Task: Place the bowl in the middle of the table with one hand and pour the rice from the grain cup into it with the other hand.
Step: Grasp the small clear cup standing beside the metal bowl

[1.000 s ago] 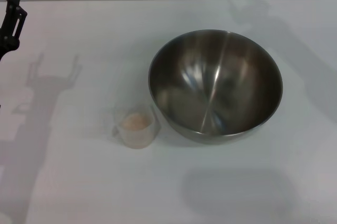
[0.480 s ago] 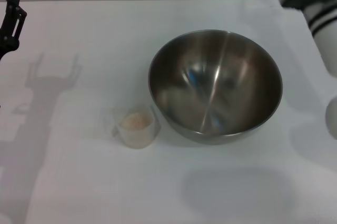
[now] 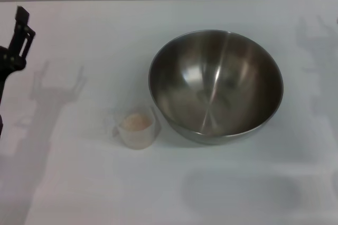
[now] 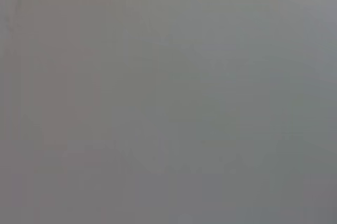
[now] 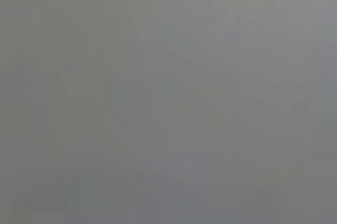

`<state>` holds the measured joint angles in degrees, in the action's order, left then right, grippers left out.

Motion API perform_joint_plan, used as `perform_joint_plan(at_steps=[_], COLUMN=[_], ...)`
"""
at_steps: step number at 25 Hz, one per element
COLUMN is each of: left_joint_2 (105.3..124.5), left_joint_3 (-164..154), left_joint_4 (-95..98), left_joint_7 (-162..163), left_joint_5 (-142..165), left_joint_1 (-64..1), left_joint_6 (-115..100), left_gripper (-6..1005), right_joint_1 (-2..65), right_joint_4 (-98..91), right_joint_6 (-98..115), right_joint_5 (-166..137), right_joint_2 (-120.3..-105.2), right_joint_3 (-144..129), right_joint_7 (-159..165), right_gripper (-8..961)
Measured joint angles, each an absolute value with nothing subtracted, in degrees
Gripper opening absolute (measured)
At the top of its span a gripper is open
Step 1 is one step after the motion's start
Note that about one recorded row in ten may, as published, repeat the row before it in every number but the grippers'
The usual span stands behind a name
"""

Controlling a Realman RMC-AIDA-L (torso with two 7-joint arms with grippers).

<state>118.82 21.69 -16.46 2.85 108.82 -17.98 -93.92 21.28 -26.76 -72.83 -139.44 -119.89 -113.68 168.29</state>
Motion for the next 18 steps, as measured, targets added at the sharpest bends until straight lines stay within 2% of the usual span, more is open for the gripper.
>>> perform_joint_plan(at_steps=[6,15,18], left_joint_2=[118.69,118.56,118.56], left_joint_3=[15.0,5.6,1.9], left_joint_4=[-15.4,-13.6,-12.9], left_joint_7=[2.5,0.2,0.1], left_joint_5=[108.8,108.8,108.8], left_joint_1=[-15.5,-13.1,-10.2], left_joint_6=[-96.1,-98.5,-98.7], left_gripper=[767,764,764], right_joint_1=[19.0,19.9,20.4], right_joint_4=[-23.7,-21.4,-20.5], right_joint_6=[-74.0,-73.7,-73.5], right_joint_5=[-136.3,-133.4,-133.4], right_joint_2=[-119.85,-119.36,-119.28], right_joint_3=[-113.0,-112.1,-111.1], right_joint_7=[168.9,169.0,169.0], right_gripper=[408,407,407])
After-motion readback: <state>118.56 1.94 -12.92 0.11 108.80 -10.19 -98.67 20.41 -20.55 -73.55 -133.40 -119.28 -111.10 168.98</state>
